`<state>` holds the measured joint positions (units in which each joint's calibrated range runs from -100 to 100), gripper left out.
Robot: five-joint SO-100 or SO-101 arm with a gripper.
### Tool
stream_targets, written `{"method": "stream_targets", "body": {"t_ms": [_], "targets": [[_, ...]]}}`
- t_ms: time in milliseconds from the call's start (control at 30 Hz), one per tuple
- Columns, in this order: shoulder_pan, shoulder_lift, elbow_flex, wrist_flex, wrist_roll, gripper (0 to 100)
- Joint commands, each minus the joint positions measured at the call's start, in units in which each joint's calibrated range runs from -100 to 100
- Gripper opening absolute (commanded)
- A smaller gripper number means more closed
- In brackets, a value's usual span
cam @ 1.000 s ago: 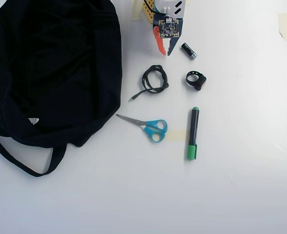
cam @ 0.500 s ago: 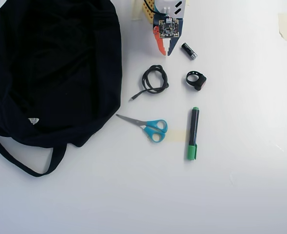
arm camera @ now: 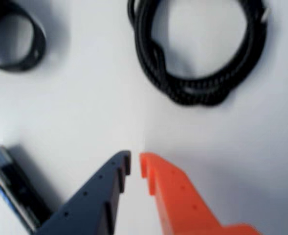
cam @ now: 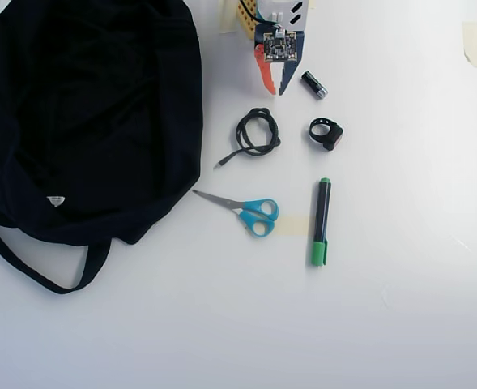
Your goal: Put the cable into the black bag
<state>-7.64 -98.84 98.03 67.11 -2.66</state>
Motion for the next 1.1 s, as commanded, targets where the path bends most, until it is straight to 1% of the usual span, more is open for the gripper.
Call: {"method": "stream_targets", "body": {"t_ms": [0,200,567,1067], "targets": [[-0.44,1.83,0.89,-6.04,-0.01,2],[-0.59,10.62,-3.78,-16.81,-0.07,2],[-0.51,28.96,-19.69,-24.99,-0.12,2],[-0.21,51.87,-46.55,-26.28,-0.12,2]]}}
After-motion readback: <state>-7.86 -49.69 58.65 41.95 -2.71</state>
